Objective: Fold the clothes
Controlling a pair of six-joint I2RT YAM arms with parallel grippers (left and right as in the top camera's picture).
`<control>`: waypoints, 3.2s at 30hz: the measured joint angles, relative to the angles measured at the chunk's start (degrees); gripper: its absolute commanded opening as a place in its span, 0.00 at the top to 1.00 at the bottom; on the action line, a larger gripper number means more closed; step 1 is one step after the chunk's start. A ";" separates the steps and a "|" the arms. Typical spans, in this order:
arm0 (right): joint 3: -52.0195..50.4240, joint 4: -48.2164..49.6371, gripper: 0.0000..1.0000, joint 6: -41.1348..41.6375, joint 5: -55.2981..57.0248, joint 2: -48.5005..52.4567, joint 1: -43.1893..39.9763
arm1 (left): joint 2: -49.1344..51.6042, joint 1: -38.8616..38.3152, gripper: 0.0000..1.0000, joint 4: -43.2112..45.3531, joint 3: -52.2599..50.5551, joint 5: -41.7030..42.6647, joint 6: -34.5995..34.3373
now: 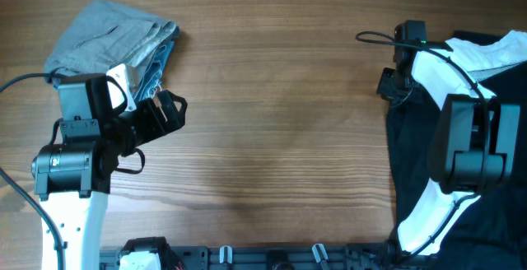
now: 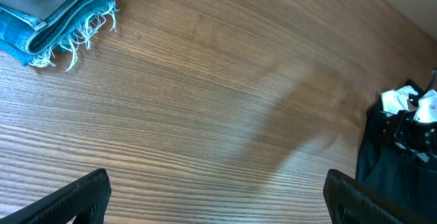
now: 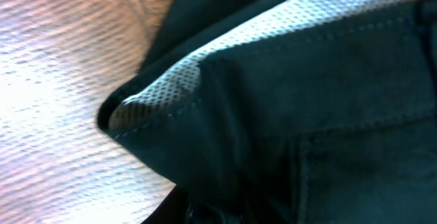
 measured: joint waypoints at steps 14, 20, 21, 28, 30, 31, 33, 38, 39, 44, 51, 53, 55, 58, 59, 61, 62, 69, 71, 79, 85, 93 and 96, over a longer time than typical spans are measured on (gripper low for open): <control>1.66 3.96 0.96 -6.78 1.42 -24.28 -6.62 | 0.00 0.00 0.00 0.00 0.00 0.00 0.00; 21.20 -2.75 0.92 -8.85 -13.66 -30.53 6.14 | 0.00 0.00 0.00 -0.02 0.00 0.00 0.00; 22.03 -2.75 0.87 -8.81 -15.43 -31.28 10.58 | 0.00 0.00 0.00 0.02 0.00 0.00 0.00; 22.14 -3.39 0.13 -6.84 -17.68 -19.67 49.55 | 0.00 0.00 0.00 1.18 0.00 -1.79 0.02; 21.70 -4.74 0.12 -4.44 -13.44 -17.92 52.61 | 0.00 0.00 0.00 1.38 0.00 -2.01 0.02; 21.73 -5.07 0.12 -2.95 -11.96 -18.29 51.30 | 0.00 0.00 0.00 1.53 0.00 -1.99 0.02; 21.75 -6.23 0.12 -0.63 -10.38 -19.71 47.06 | 0.00 0.00 0.06 2.67 0.00 -0.87 0.22; 21.75 -8.35 0.13 3.26 -8.94 -27.65 33.33 | 2.71 -5.49 0.20 11.10 0.33 1.05 3.43; 21.88 -8.81 0.13 3.67 -9.29 -30.29 30.82 | 4.59 -7.89 0.20 13.09 0.42 0.81 4.13; 22.91 -14.84 0.13 5.31 -10.64 -39.69 26.67 | 24.33 -20.79 0.17 30.42 1.07 -6.91 6.49; 23.02 -23.45 0.12 6.93 -11.50 -39.50 26.64 | 51.71 -24.13 0.40 45.16 1.33 -10.82 8.41; 23.02 -23.67 0.12 7.08 -11.50 -39.50 26.62 | 52.13 -24.15 0.74 45.24 1.60 -10.88 8.31; 23.02 -23.78 0.11 7.15 -11.50 -39.50 26.62 | 52.72 -24.13 0.96 44.70 1.84 -11.63 8.83; 23.02 -23.80 0.11 7.15 -11.50 -39.43 26.62 | 52.83 -23.54 0.96 40.57 2.69 -14.40 7.78; 23.02 -24.15 0.11 7.15 -11.47 -39.26 26.62 | 52.81 -23.28 0.96 38.91 3.15 -15.52 7.02; 23.02 -26.47 0.11 7.48 -11.43 -37.90 26.62 | 52.09 -20.76 0.96 34.14 3.69 -19.91 4.42; 23.04 -27.74 0.11 8.26 -11.43 -36.89 26.64 | 51.60 -17.79 0.96 32.28 3.67 -21.84 3.06; 22.88 -32.39 0.10 13.42 -9.46 -25.00 26.62 | 45.70 1.40 0.74 27.06 1.51 -19.89 -0.79; 21.00 -31.95 0.38 14.03 -9.46 -20.04 25.77 | 40.92 0.42 0.60 26.21 1.46 -16.55 0.02; 17.31 -20.87 0.96 5.44 -17.18 1.25 15.02 | 18.73 -5.44 0.34 17.62 1.46 -12.07 0.83; 17.55 -17.14 0.96 7.15 -20.22 12.00 12.37 | 14.08 -10.21 0.29 12.07 1.46 -11.98 1.01; 21.38 0.57 0.87 12.04 -23.32 14.58 -1.99 | 14.12 -11.34 0.09 11.85 1.46 -11.98 1.03; 24.20 -1.29 0.80 3.13 -28.44 15.82 -7.30 | 14.14 -11.34 0.06 12.70 1.46 -11.98 1.05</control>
